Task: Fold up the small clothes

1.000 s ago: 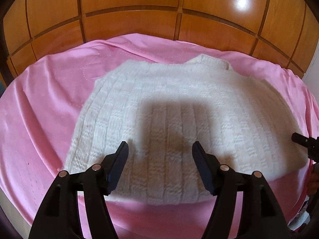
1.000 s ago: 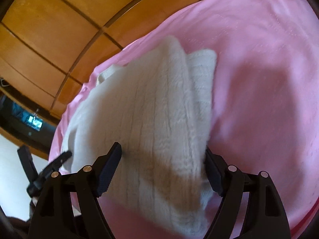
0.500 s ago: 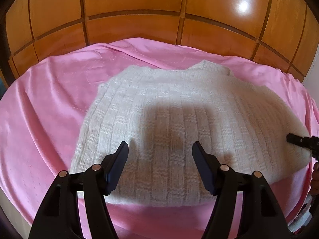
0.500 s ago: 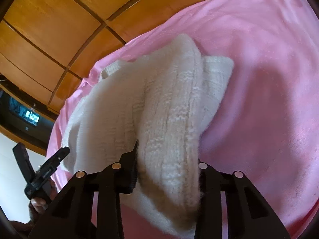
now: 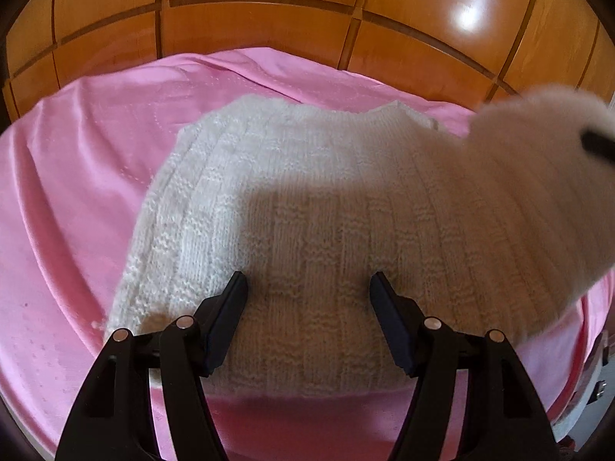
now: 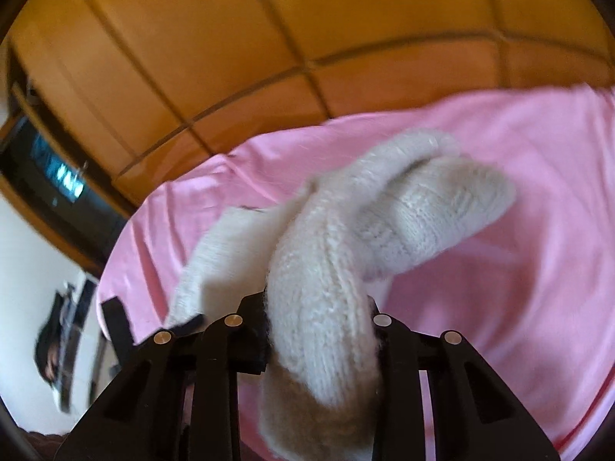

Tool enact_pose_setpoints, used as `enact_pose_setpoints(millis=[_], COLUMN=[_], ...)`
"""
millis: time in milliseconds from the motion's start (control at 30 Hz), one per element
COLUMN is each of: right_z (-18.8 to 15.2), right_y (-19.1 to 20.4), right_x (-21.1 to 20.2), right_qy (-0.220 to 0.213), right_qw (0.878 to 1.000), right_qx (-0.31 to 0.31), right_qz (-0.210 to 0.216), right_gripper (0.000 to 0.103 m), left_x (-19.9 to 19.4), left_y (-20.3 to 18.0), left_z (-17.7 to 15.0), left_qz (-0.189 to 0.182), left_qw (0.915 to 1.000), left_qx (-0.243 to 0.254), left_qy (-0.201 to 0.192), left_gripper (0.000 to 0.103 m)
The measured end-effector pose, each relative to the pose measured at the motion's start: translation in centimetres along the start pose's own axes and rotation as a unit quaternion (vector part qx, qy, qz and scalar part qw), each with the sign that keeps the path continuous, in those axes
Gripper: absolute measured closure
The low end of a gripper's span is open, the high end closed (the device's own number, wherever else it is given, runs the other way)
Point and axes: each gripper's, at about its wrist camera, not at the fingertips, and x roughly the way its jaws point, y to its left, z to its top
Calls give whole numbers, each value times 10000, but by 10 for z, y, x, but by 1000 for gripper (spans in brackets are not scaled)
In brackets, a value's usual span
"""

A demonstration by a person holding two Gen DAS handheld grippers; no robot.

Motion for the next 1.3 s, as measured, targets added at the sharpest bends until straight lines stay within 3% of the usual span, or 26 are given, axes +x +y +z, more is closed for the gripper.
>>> enact_pose_setpoints(millis=[133, 267, 467, 533, 567, 633, 667, 700, 833, 1033, 1133, 1233, 1300], right_z=[20, 18, -7, -9, -9, -6, -2, 2, 2, -37, -62, -73, -75], right_y=[64, 122, 165, 172, 171, 164, 160, 149, 114, 50, 32, 32, 42], right_x=[31, 89, 149, 153, 150, 137, 131, 119, 75, 42, 34, 30, 33], right_qy=[255, 814, 1309, 1338, 1324, 1200, 1149, 1027, 450, 361, 382, 345, 229], right_qw=[9973, 9876, 9740, 9719, 9732, 9761, 9771, 9787, 9860, 9944, 9946, 9935, 9916], right_qx=[-689, -1344, -1841, -1935, -1871, -1673, -1498, -1201, -873, -900, -951, -1067, -1272], right_qz=[27, -64, -143, -86, 186, 694, 981, 1311, 1349, 425, 142, 186, 110], right_gripper=[76, 76, 76, 70, 68, 54, 32, 26, 26, 26, 26, 30, 35], left_x=[-9, -33, -59, -62, -64, -67, -71, -72, -81, -80, -74, -57, -47], left_y=[10, 40, 96, 109, 115, 120, 121, 121, 121, 112, 97, 82, 77], left_z=[-1, -4, -11, -11, -9, -5, -2, 0, 8, 22, 30, 38, 44], left_qz=[-200, -241, -27, -16, -65, -162, -188, -222, -844, -1745, -1779, -1636, -1537], left_qw=[9997, 9982, 9925, 9901, 9882, 9861, 9848, 9843, 9762, 9581, 9621, 9696, 9743], left_qx=[-141, -509, -1135, -1317, -1439, -1558, -1615, -1628, -1882, -2195, -2018, -1805, -1643], left_qy=[-49, -220, -443, -490, -515, -552, -610, -639, -671, -588, -452, -230, -120], left_gripper=[41, 42, 43, 43, 43, 42, 41, 40, 33, 27, 26, 28, 45])
